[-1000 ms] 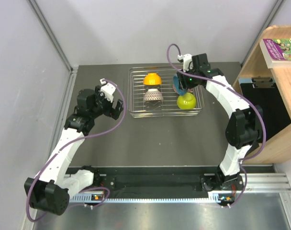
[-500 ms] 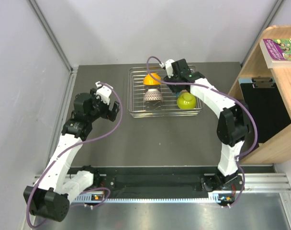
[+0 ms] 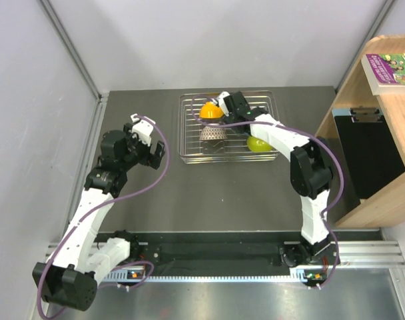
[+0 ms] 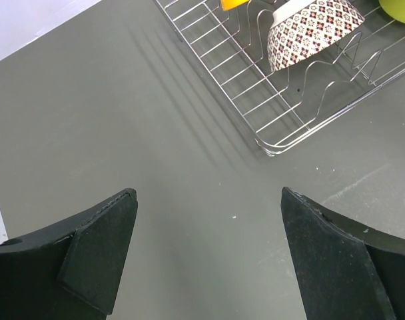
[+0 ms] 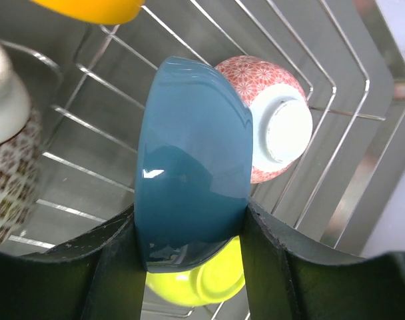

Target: Load the bowls into the dish rack

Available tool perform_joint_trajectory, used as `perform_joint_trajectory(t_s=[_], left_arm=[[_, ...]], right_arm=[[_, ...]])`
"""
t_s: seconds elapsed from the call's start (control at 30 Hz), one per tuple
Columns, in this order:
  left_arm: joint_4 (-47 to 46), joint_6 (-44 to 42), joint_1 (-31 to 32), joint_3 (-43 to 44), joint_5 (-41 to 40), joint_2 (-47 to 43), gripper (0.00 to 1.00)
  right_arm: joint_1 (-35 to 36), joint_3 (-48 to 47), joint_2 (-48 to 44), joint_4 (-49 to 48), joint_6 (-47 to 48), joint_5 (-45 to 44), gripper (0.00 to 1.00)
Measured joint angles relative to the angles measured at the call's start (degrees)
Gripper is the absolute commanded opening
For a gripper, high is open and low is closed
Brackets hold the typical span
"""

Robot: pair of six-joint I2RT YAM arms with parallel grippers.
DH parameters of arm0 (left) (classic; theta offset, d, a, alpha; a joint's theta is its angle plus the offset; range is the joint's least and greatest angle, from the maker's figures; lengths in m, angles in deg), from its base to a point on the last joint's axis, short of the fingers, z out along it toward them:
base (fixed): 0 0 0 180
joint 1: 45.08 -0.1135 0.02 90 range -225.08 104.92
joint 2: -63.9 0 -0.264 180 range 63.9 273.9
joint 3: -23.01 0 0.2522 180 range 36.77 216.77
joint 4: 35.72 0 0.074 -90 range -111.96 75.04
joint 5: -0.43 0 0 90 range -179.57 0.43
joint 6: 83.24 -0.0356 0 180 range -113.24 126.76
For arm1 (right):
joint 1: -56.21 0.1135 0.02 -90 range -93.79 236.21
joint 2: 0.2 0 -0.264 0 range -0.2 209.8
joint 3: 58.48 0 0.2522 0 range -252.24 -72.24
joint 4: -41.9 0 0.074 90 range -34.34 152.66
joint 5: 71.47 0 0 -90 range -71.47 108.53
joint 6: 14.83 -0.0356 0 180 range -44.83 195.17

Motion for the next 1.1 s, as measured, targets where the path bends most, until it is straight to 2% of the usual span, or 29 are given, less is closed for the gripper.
perform_joint_trajectory(t_s=[0.73, 0.77, 0.83, 0.97, 1.0, 1.1], left_arm=[[0.13, 0.70, -0.44, -0.50, 0.04, -0.68, 0.93], [0.13, 0.74, -0.44, -0.55, 0.04, -0.70, 0.93], [0.13, 0.79, -0.48, -0.55, 0.04, -0.72, 0.93], [0.15, 0.81, -0.59, -0.57, 0.04, -0.83, 0.93], [0.15, 0.81, -0.59, -0.57, 0.04, -0.85, 0.93], [0.15, 0.81, -0.59, -0.57, 0.04, -0.85, 0.93]], right_arm=[[2.27, 0.13, 5.99, -7.87, 8.17, -10.73, 0.00], [2.43, 0.13, 6.10, -8.11, 8.46, -11.17, 0.03], [2.60, 0.55, 6.10, -8.63, 8.92, -11.78, 0.19], [2.86, 0.87, 6.12, -9.01, 9.66, -12.15, 0.36], [2.91, 0.87, 6.12, -8.98, 9.79, -12.09, 0.45], [2.93, 1.25, 6.10, -9.09, 10.03, -11.78, 0.57]])
